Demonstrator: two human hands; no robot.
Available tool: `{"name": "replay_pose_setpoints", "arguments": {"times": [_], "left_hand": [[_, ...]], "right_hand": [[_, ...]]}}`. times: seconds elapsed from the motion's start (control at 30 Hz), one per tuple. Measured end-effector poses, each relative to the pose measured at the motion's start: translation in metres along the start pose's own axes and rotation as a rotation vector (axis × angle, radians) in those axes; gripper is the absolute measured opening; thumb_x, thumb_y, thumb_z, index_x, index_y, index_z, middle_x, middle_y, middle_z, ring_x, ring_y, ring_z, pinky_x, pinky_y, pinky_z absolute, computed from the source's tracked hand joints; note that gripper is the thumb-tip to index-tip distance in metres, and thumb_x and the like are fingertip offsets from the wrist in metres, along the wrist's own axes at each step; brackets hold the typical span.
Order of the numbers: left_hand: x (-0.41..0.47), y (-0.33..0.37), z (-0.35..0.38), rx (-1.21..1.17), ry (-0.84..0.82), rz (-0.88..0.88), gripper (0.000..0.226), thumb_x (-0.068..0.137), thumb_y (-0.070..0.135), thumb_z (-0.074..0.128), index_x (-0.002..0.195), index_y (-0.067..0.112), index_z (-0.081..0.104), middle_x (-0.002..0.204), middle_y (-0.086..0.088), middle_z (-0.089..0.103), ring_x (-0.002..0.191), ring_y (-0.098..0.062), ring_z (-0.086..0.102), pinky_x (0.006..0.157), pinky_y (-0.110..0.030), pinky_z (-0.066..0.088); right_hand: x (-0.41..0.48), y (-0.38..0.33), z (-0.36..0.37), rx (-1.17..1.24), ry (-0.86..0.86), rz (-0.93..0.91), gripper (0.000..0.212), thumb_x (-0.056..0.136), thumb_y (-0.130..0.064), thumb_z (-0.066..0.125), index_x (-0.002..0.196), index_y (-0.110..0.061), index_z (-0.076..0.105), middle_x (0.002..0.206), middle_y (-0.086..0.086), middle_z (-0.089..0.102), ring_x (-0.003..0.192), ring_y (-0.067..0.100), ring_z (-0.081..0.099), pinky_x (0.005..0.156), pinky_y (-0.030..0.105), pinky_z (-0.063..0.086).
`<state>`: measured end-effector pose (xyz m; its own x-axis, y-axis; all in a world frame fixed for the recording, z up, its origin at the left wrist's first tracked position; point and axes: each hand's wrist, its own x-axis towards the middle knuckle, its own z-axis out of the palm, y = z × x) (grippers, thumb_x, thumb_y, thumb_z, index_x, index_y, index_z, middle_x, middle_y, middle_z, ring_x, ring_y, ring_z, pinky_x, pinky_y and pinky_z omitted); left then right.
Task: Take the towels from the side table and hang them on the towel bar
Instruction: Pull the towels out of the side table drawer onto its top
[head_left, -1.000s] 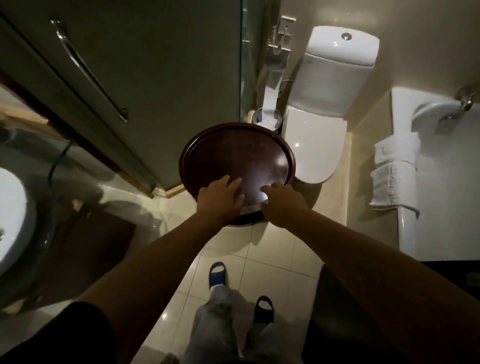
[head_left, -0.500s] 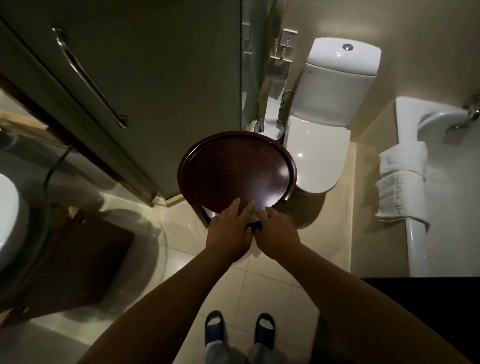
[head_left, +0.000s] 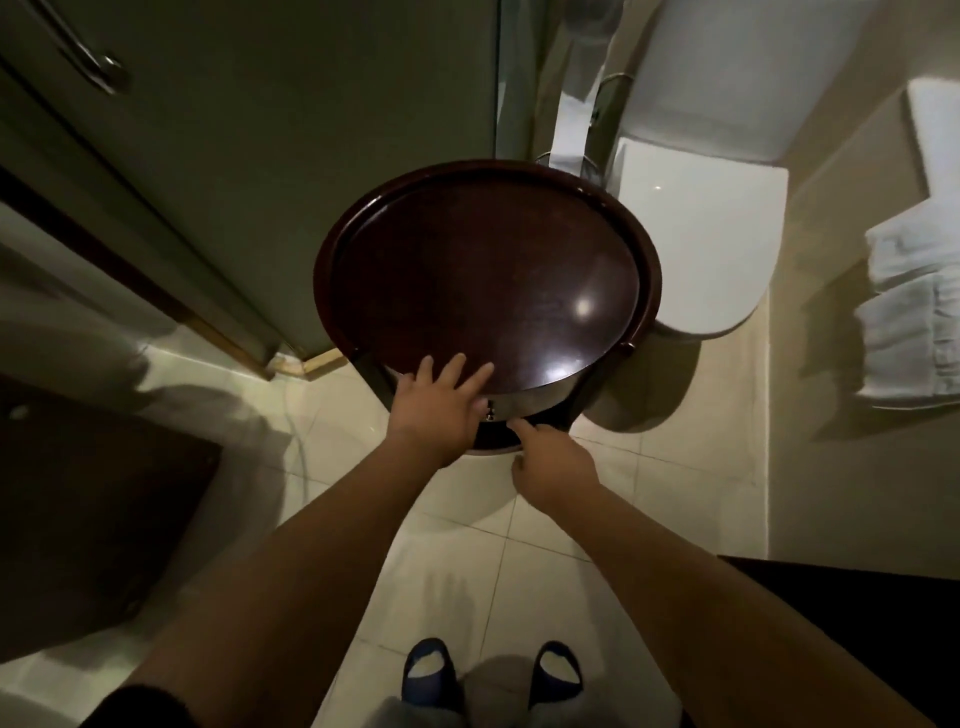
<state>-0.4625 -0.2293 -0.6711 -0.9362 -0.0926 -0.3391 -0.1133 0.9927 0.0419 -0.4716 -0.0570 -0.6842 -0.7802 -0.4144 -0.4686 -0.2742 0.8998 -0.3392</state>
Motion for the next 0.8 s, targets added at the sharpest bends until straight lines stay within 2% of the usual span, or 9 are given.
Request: {"name": "replay_pose_setpoints", "arguments": {"times": [0.1,0.17,0.33,0.4,0.5,0.57,0.63,0.73,0.8], "left_hand": [[0.031,-0.016,0.047,0.017,-0.041,0.054,0.066,0.098,0.068,0.021,0.156,0.05,-0.003,0.171,0.002,0.006,0.153,-0.046,0.007,0.121,-0.06,0.014],[0.042,-0.021,0.074,0.0,0.021,0.056,0.066,0.097,0.068,0.022,0.157,0.05,0.001,0.171,0.004,0.002,0.153,-0.048,0.0,0.121,-0.064,0.011],[0.046,-0.018,0.093,-0.11,0.152,0.031,0.061,0.097,0.058,0.028,0.157,0.047,0.017,0.17,0.003,0.012,0.152,-0.049,-0.002,0.122,-0.064,0.007],[0.045,-0.015,0.093,-0.126,0.169,0.011,0.068,0.092,0.062,0.031,0.157,0.046,0.018,0.17,0.002,0.013,0.152,-0.049,-0.003,0.122,-0.064,0.005],[0.043,-0.011,0.095,-0.144,0.188,0.004,0.079,0.084,0.068,0.035,0.157,0.046,0.017,0.17,0.001,0.012,0.152,-0.049,-0.005,0.122,-0.064,0.003],[0.044,-0.014,0.094,-0.141,0.174,0.012,0.08,0.083,0.065,0.038,0.158,0.046,0.015,0.171,0.001,0.01,0.152,-0.049,-0.008,0.122,-0.064,0.003],[0.044,-0.016,0.093,-0.135,0.162,0.018,0.082,0.082,0.061,0.041,0.158,0.046,0.013,0.171,0.001,0.007,0.152,-0.049,-0.009,0.122,-0.064,0.002],[0.043,-0.015,0.093,-0.139,0.157,0.01,0.084,0.08,0.058,0.041,0.158,0.047,0.012,0.171,0.002,0.006,0.152,-0.048,-0.011,0.123,-0.063,0.0],[0.043,-0.014,0.092,-0.148,0.156,0.007,0.085,0.078,0.056,0.039,0.158,0.047,0.012,0.171,0.002,0.006,0.152,-0.047,-0.011,0.123,-0.062,-0.001]], "right_hand": [[0.04,-0.002,0.038,0.071,0.038,-0.043,0.055,0.094,-0.025,0.053,0.148,-0.03,0.043,0.136,0.005,0.057,0.117,0.03,0.059,0.09,0.043,0.056],[0.063,-0.004,0.062,0.08,0.054,-0.049,0.051,0.094,-0.027,0.055,0.144,-0.026,0.046,0.14,0.003,0.054,0.12,0.029,0.057,0.089,0.043,0.056],[0.086,-0.003,0.094,-0.042,0.105,-0.018,0.049,0.094,-0.033,0.058,0.14,-0.024,0.047,0.131,0.005,0.053,0.117,0.03,0.054,0.085,0.043,0.053],[0.091,-0.007,0.091,-0.135,0.131,0.015,0.043,0.095,-0.034,0.054,0.136,-0.022,0.051,0.131,0.006,0.055,0.12,0.031,0.054,0.088,0.043,0.049],[0.093,-0.008,0.098,-0.245,0.08,0.046,0.034,0.096,-0.03,0.051,0.128,-0.02,0.058,0.124,0.006,0.065,0.12,0.029,0.053,0.093,0.042,0.044],[0.084,-0.003,0.115,-0.265,-0.018,0.1,0.036,0.096,-0.029,0.052,0.13,-0.022,0.059,0.133,0.006,0.06,0.127,0.027,0.048,0.098,0.04,0.042],[0.07,0.009,0.131,-0.203,-0.054,0.183,0.051,0.095,-0.029,0.057,0.145,-0.026,0.047,0.15,0.008,0.044,0.135,0.027,0.042,0.098,0.039,0.046],[0.062,0.019,0.138,-0.096,0.153,0.128,0.069,0.093,-0.027,0.062,0.154,-0.032,0.032,0.155,0.005,0.036,0.131,0.028,0.046,0.091,0.037,0.055],[0.069,0.019,0.136,-0.082,0.254,0.043,0.068,0.09,-0.026,0.065,0.153,-0.026,0.038,0.156,0.002,0.039,0.127,0.028,0.051,0.088,0.04,0.056]]}}
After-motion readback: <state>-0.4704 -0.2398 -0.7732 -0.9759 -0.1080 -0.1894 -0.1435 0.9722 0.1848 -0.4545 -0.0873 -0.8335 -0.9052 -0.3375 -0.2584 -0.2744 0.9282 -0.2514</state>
